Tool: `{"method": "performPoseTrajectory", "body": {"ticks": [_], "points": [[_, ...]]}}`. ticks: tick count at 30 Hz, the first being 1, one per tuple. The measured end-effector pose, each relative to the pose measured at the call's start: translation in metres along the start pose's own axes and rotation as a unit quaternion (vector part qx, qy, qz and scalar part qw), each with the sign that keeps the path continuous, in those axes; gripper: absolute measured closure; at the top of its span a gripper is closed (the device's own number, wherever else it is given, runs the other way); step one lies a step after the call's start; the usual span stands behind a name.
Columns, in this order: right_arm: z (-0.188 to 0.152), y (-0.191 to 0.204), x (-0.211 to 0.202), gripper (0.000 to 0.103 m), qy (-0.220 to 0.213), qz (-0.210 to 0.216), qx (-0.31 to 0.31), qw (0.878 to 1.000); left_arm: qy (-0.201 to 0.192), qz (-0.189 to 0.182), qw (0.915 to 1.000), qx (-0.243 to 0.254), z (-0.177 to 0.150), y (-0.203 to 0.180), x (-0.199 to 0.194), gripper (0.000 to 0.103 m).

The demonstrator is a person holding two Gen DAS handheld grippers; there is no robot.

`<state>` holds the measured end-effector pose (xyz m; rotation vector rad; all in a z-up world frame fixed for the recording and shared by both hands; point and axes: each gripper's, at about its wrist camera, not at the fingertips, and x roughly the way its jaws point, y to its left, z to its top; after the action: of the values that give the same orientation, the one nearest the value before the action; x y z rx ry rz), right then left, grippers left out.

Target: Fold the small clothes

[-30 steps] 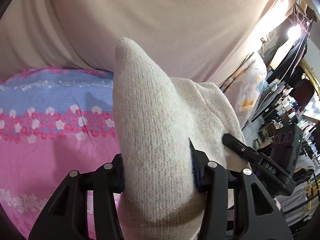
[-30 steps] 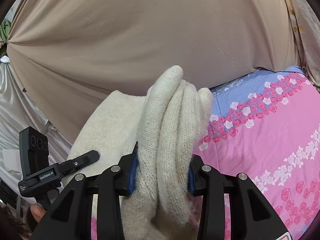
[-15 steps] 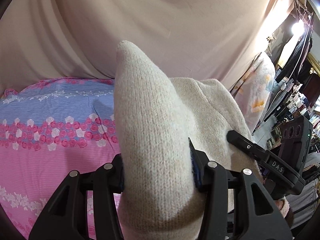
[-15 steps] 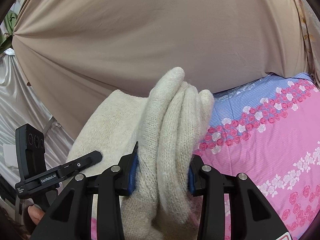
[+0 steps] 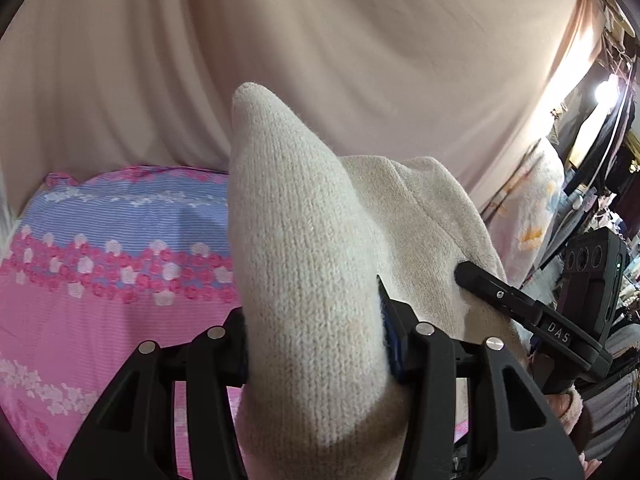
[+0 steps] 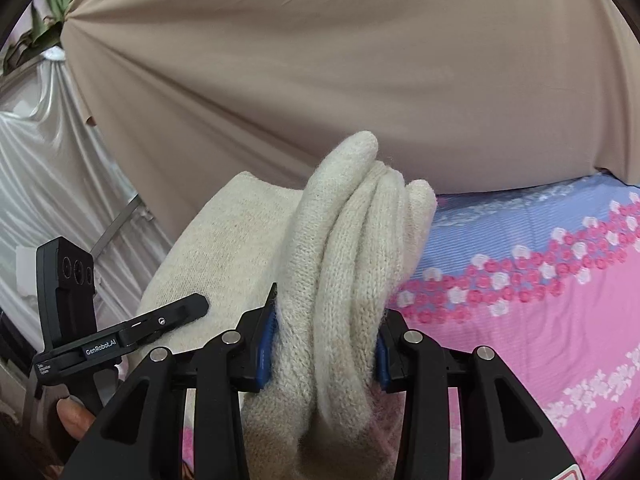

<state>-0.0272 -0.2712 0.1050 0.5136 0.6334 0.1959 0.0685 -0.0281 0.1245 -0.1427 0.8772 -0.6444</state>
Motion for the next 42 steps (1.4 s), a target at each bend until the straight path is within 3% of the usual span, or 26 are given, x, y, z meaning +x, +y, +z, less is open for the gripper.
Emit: {"method": "performPoseTrajectory", "body": {"ticks": [7,11,13,15,17,19,21,23,26,28,30,33,35,37,39,42], "points": [[-0.032,0.037,0.072,0.066,0.045,0.013,-0.005,0.999,0.011,0.030,0.9990,-0.031,-0.014,0.076,-0.009,0.056],[-0.069,0.032,0.124,0.064,0.079,0.004,0.008,0.997,0.033,0.036,0.9977,-0.046,-0.035,0.125,0.018,0.054],[-0.096,0.011,0.166,0.059,0.101,0.000,0.027,0.995,0.034,0.043,0.9965,-0.062,-0.054,0.158,0.044,0.047],[-0.128,-0.017,0.207,0.055,0.140,-0.043,0.046,0.988,0.024,0.068,0.9939,-0.084,-0.084,0.194,0.077,0.042],[-0.156,-0.039,0.229,0.060,0.184,-0.116,0.061,0.974,0.055,0.123,0.9868,-0.090,-0.115,0.220,0.107,0.044],[-0.164,-0.039,0.207,0.061,0.156,-0.108,0.076,0.979,0.081,0.131,0.9813,-0.115,-0.140,0.240,0.113,0.045],[-0.164,-0.023,0.180,0.061,0.131,-0.104,0.060,0.984,0.046,0.108,0.9833,-0.139,-0.151,0.246,0.086,0.043],[-0.163,0.003,0.160,0.065,0.117,-0.081,0.034,0.989,0.025,0.111,0.9844,-0.134,-0.152,0.241,0.064,0.038],[-0.171,0.032,0.174,0.073,0.146,-0.083,-0.024,0.985,0.015,0.126,0.9859,-0.110,-0.149,0.227,0.051,0.034],[-0.188,0.032,0.206,0.078,0.189,-0.117,-0.050,0.974,0.030,0.136,0.9864,-0.086,-0.148,0.218,0.060,0.033],[-0.212,0.009,0.234,0.082,0.230,-0.128,-0.030,0.964,0.057,0.156,0.9841,-0.063,-0.152,0.213,0.075,0.033],[-0.206,0.007,0.222,0.082,0.211,-0.120,0.002,0.970,0.091,0.177,0.9796,-0.026,-0.161,0.203,0.094,0.033],[-0.197,0.019,0.205,0.077,0.188,-0.133,-0.007,0.973,0.084,0.183,0.9795,-0.012,-0.164,0.196,0.089,0.033],[-0.189,0.035,0.181,0.070,0.150,-0.156,-0.026,0.976,0.078,0.190,0.9787,-0.008,-0.165,0.190,0.081,0.025],[-0.184,0.046,0.159,0.043,0.108,-0.173,-0.031,0.979,0.071,0.189,0.9793,-0.011,-0.165,0.186,0.071,0.016],[-0.182,0.053,0.136,0.023,0.051,-0.209,-0.026,0.976,0.049,0.200,0.9786,-0.005,-0.164,0.176,0.055,0.008]]}}
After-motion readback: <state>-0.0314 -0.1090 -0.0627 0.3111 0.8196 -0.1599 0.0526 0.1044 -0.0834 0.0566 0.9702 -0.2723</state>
